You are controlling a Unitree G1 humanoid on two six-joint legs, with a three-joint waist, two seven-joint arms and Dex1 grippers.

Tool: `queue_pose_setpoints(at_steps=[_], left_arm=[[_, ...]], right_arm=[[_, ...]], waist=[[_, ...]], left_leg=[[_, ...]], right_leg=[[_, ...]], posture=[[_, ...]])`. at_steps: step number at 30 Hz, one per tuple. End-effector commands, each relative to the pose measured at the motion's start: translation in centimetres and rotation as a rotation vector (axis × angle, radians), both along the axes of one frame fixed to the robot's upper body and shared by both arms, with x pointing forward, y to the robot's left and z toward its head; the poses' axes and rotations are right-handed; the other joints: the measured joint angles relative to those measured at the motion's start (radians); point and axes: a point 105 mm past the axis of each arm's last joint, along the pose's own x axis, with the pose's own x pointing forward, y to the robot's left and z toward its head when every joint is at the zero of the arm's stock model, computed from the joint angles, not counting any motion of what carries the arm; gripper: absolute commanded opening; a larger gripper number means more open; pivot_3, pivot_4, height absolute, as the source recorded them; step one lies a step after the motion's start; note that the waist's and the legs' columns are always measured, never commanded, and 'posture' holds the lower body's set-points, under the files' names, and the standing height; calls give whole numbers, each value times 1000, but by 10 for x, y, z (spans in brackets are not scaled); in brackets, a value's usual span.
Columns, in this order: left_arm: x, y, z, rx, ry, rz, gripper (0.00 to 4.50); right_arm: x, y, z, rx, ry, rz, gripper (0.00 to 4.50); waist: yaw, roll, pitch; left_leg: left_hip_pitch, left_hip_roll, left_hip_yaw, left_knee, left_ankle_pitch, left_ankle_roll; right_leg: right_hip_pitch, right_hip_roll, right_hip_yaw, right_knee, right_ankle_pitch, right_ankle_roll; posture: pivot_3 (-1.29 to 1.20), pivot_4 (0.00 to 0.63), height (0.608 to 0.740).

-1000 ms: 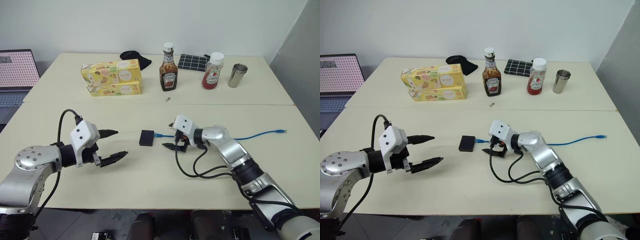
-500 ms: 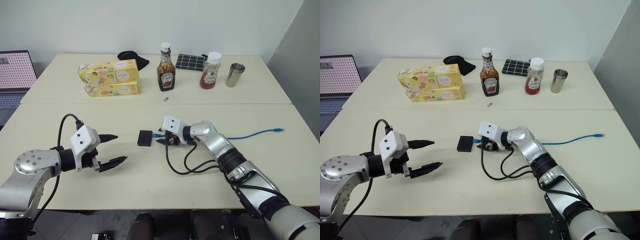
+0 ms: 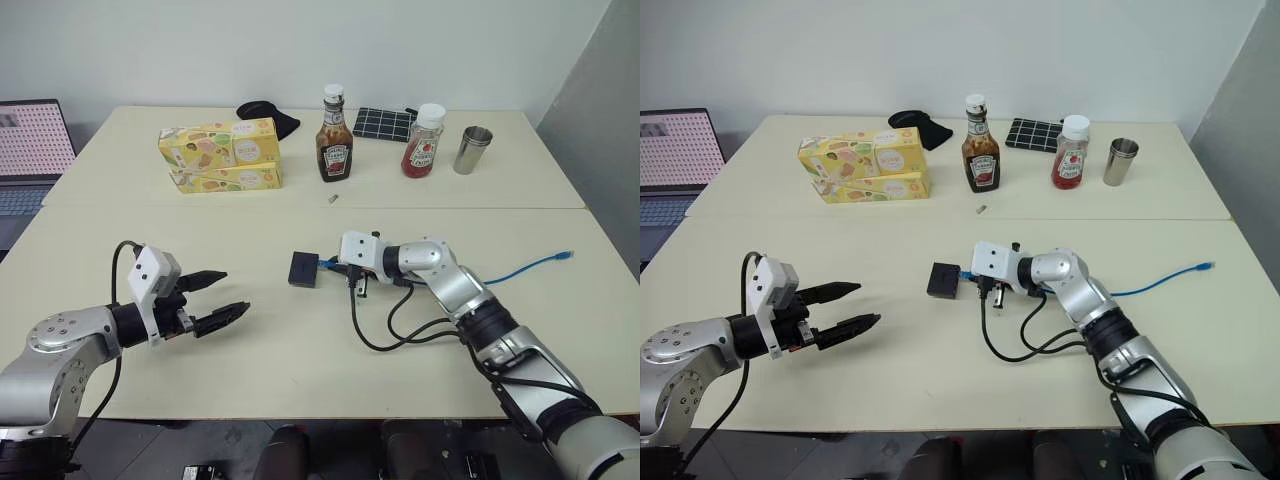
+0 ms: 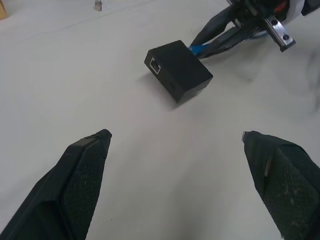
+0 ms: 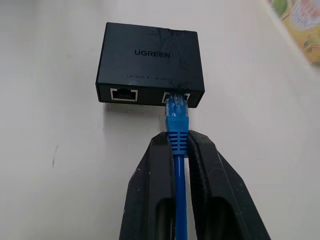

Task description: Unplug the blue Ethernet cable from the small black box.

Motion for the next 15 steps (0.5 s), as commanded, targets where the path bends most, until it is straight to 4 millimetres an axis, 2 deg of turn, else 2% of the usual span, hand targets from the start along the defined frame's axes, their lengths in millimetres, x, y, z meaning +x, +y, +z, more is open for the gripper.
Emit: queue_pose_setpoints(at_steps=[1, 7, 15], left_arm=[[-11, -22, 20, -145, 35, -103, 4500], [-6, -46, 26, -277, 81, -149, 4500], [-4, -62, 32, -375, 99, -200, 4500]], right_arm=[[-24, 2, 37, 38, -242, 154, 92], [-43, 5, 53, 54, -418, 271, 91], [-47, 8, 67, 90, -521, 295, 91]], waist=[[0, 0, 0], [2, 0, 0], [3, 0, 0]], left_leg=[[0, 0, 0, 0, 0, 0], [1, 0, -1, 1, 0, 0], [1, 0, 0, 1, 0, 0]], right_leg=[[0, 0, 0, 0, 0, 0], [1, 0, 0, 0, 0, 0], [1, 0, 0, 0, 0, 0]], posture=[[0, 150, 740], [0, 150, 740], [0, 150, 740]])
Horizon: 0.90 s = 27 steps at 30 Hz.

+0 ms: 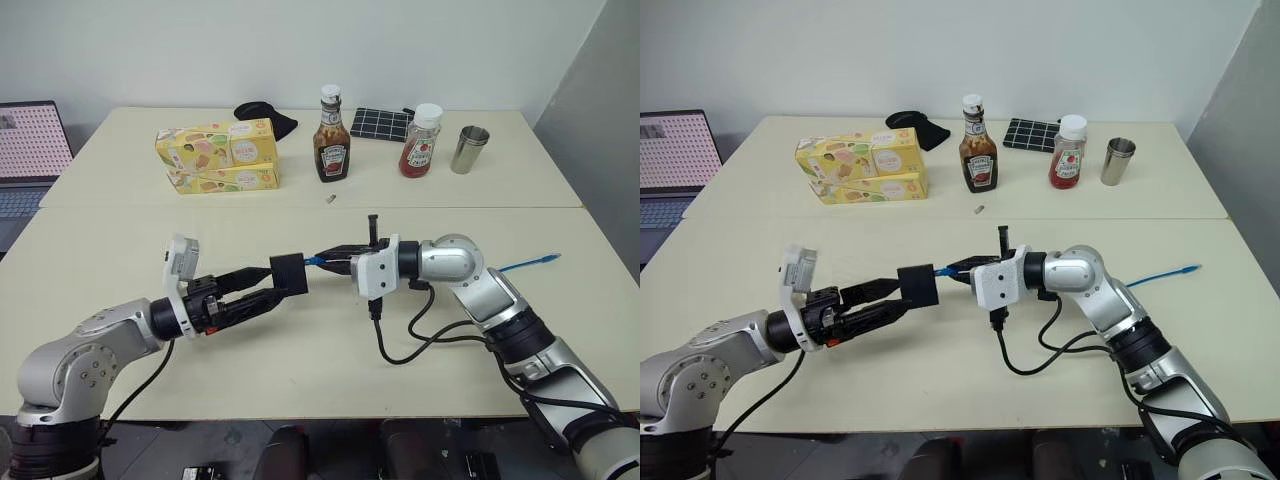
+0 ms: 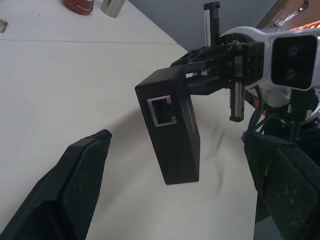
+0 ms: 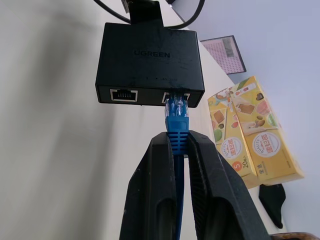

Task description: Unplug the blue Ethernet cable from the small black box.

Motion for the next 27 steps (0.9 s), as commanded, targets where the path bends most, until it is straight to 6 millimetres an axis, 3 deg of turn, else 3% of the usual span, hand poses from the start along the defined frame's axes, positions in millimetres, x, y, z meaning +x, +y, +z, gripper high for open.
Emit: queue_pose_setpoints(at_steps=[1, 17, 24, 26, 27], left_arm=[[-2, -8, 12, -44, -33, -42, 4111], [-3, -8, 7, -64, -2, -39, 798], [-2, -8, 4, -45, -1, -40, 790], [-2, -8, 3, -39, -1, -43, 781], [-2, -8, 3, -34, -1, -46, 781]], right_arm=[[-5, 2, 22, 59, -96, 25, 91], [-5, 0, 24, 65, -130, 30, 90], [-16, 3, 21, 60, -137, 93, 90], [-17, 2, 21, 59, -138, 97, 797], [-18, 1, 21, 55, -134, 99, 939]], waist=[[1, 0, 0], [1, 0, 0], [1, 0, 0], [2, 0, 0], [2, 0, 0]], left_leg=[[0, 0, 0, 0, 0, 0], [0, 0, 0, 0, 0, 0], [0, 0, 0, 0, 0, 0], [0, 0, 0, 0, 0, 0], [0, 0, 0, 0, 0, 0]], right_leg=[[0, 0, 0, 0, 0, 0], [0, 0, 0, 0, 0, 0], [0, 0, 0, 0, 0, 0], [0, 0, 0, 0, 0, 0], [0, 0, 0, 0, 0, 0]], posture=[[0, 150, 740], [0, 150, 740], [0, 150, 740], [0, 150, 740], [0, 150, 740]])
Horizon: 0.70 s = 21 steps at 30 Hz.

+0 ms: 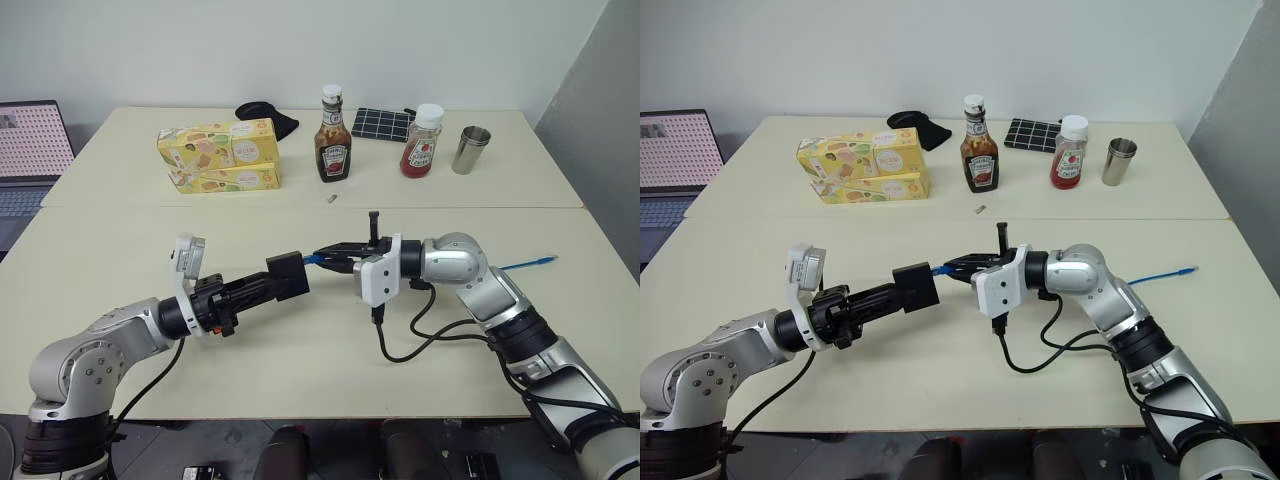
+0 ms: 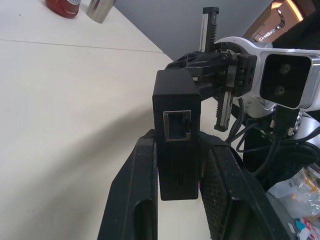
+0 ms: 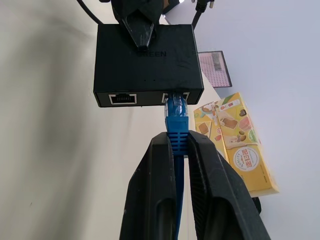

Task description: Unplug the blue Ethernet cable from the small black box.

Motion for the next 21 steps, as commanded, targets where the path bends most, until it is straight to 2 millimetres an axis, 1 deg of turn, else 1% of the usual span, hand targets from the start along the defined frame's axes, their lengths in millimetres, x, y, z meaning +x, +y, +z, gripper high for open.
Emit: queue_pose_setpoints(at_steps=[1, 5, 8, 9, 11, 12, 13, 14, 16, 19, 21], left_arm=[[-2, -2, 1, 32, -29, -26, 781], [-3, -4, -4, 77, -29, -70, 781], [-4, -6, -7, 118, -57, -104, 781], [-5, -9, -9, 153, -92, -140, 781], [-7, -13, -12, 194, -140, -201, 780], [-8, -14, -12, 195, -153, -219, 780], [-8, -14, -12, 192, -158, -227, 780], [-8, -16, -9, 170, -182, -243, 780], [-7, -17, -6, 154, -221, -262, 780], [-7, -16, -5, 133, -234, -278, 780], [-7, -15, -4, 116, -237, -283, 780]], right_arm=[[-14, -1, 15, 35, -25, 60, 1227], [-16, -15, 10, 6, 103, 36, 2226], [-17, -24, 14, 51, 273, -1, 2953], [-18, -30, 20, 122, 433, -32, 3186], [-25, -36, 26, 191, 701, -45, 3646], [-29, -37, 27, 198, 785, -41, 3835], [-32, -38, 28, 198, 827, -41, 4096], [-38, -37, 30, 214, 926, -27, 4222], [-45, -35, 29, 234, 1063, -27, 4222], [-50, -32, 21, 232, 1159, -55, 4222], [-50, -30, 18, 239, 1193, -76, 4222]], waist=[[0, 0, 0], [1, 0, 0], [2, 0, 0], [2, 0, 0], [3, 0, 0], [3, 1, 0], [4, 1, 0], [4, 1, 0], [3, 1, 0], [2, 1, 0], [1, 1, 0]], left_leg=[[0, 0, 0, 0, 0, 0], [0, 0, 0, 0, 0, 0], [0, 0, -1, 0, 0, 0], [0, 0, -1, 0, 0, 0], [0, 0, -2, 0, 0, 0], [0, 0, -2, 0, 0, 0], [0, 1, -4, 0, 0, 0], [0, 1, -4, 0, 0, 0], [0, 0, -5, 0, 0, 0], [0, 0, -5, 0, 0, 1], [0, -1, -3, 0, 0, 1]], right_leg=[[0, 0, 0, 0, 0, 0], [1, 0, 0, 0, 0, 0], [1, 0, 0, -1, 0, 0], [1, 0, 0, -1, 0, 0], [1, 0, -1, -1, 0, 0], [1, -1, -1, -1, 0, 0], [1, -1, -1, -1, 0, 0], [1, -1, -1, -1, 0, 0], [2, -1, -1, -1, 0, 0], [2, 0, -2, -1, 0, 0], [1, 0, -2, -1, 0, 0]], posture=[[0, 150, 740], [0, 150, 740], [0, 150, 740], [0, 150, 740], [0, 150, 740], [0, 150, 740], [0, 150, 740], [0, 150, 740], [0, 150, 740], [0, 150, 740], [0, 150, 740]])
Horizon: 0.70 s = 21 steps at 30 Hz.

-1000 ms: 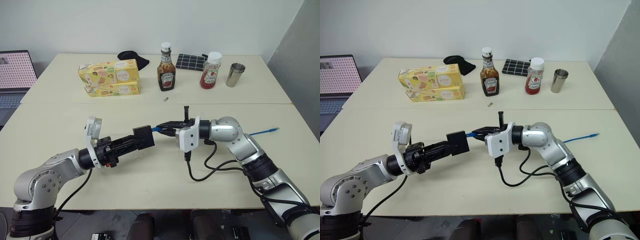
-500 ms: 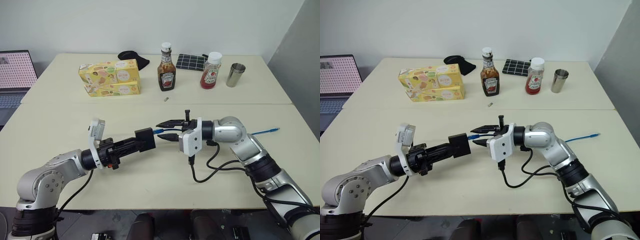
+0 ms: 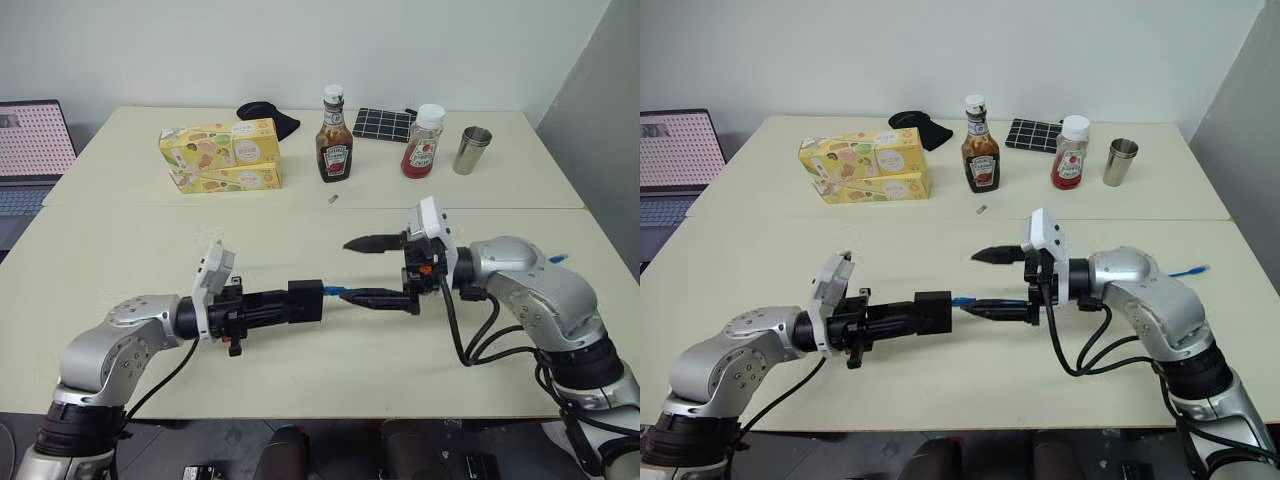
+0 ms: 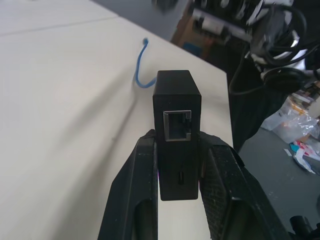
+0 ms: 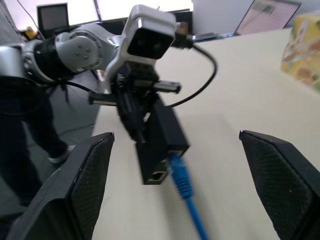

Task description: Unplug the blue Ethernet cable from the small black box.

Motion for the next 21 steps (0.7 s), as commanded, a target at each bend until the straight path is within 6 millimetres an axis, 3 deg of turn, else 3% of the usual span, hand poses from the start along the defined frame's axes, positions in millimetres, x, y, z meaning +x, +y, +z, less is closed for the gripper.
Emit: queue_pose_setpoints(at_steps=[1, 18, 21], left_arm=[[-1, 3, 6, -32, -33, -26, 780], [-3, 8, -6, -35, -42, -24, 780], [-2, 8, -7, -36, -48, -22, 780]], right_arm=[[-4, 5, 3, 17, 37, -25, 4222], [2, 19, -9, -20, 127, -43, 4222], [3, 22, -12, -33, 129, -47, 3698]], waist=[[0, 0, 0], [0, 0, 0], [0, 0, 0]], left_leg=[[0, 0, 1, 0, 0, 0], [-1, 0, 1, 0, 0, 0], [-1, 0, 1, 0, 0, 0]], right_leg=[[-1, 0, 0, 0, 0, 0], [-1, 1, 0, 0, 0, 0], [-1, 1, 0, 0, 0, 0]], posture=[[0, 150, 740], [0, 150, 740], [0, 150, 740]])
